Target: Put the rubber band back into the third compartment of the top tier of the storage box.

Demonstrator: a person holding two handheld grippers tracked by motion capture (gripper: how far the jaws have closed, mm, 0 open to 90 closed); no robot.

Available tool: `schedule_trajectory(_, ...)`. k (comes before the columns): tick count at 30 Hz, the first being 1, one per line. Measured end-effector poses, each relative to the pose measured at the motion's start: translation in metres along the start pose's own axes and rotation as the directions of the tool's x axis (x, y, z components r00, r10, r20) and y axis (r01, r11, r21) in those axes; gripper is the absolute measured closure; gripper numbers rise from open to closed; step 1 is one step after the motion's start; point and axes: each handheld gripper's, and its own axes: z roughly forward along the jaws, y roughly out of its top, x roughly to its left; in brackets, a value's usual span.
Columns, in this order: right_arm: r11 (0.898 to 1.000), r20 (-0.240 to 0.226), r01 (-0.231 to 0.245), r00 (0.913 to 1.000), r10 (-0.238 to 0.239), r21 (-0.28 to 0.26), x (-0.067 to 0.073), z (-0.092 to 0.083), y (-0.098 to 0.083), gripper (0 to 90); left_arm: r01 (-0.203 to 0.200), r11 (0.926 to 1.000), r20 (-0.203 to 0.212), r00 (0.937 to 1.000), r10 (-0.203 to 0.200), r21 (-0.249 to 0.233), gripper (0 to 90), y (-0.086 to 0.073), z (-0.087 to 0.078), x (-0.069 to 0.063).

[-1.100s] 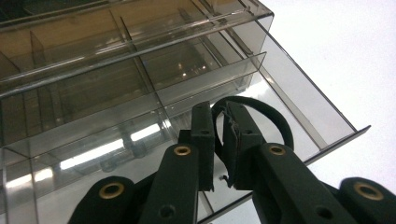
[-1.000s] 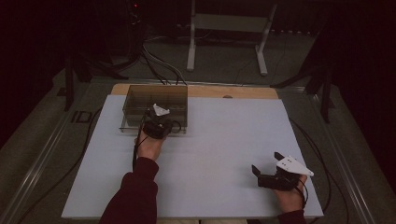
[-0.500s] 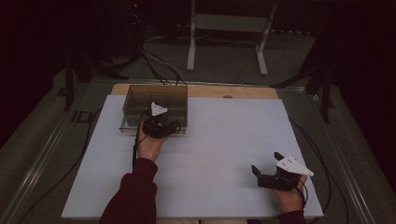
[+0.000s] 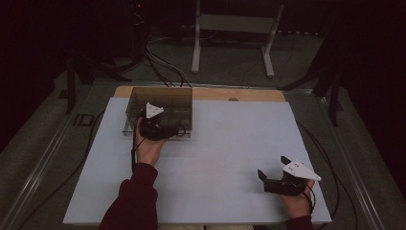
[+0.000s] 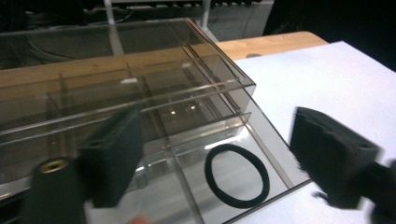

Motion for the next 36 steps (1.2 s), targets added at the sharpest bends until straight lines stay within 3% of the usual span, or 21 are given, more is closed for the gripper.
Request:
schedule_trajectory(5,1.000,0.000,0.001,1.0000,-0.001,0.003,0.000,0.000,0.000,0.1,0.009,0.9998,0.013,0.9999,-0.009,-0.017,2.1,0.001,-0.007,0.005)
schedule_trajectory(8,1.000,0.000,0.002,1.0000,-0.002,0.003,0.000,0.000,0.000,0.1,0.014,0.9997,0.035,0.9993,-0.013,-0.021,1.7,0.001,-0.013,0.010)
schedule_trajectory(17,1.000,0.001,0.001,1.0000,-0.001,0.003,0.000,0.000,0.000,0.1,0.023,0.9988,0.030,0.9993,-0.022,-0.043,1.7,-0.002,-0.025,0.020)
schedule_trajectory(26,1.000,0.001,0.004,1.0000,-0.004,0.003,0.001,0.000,0.000,0.1,-0.008,0.9984,0.022,0.9997,0.009,-0.057,0.6,-0.015,-0.045,0.031)
schedule_trajectory(36,1.000,-0.001,0.005,1.0000,-0.005,0.001,0.001,0.000,0.000,0.1,-0.073,0.9956,-0.002,0.9973,0.073,-0.059,0.5,-0.034,-0.063,0.037)
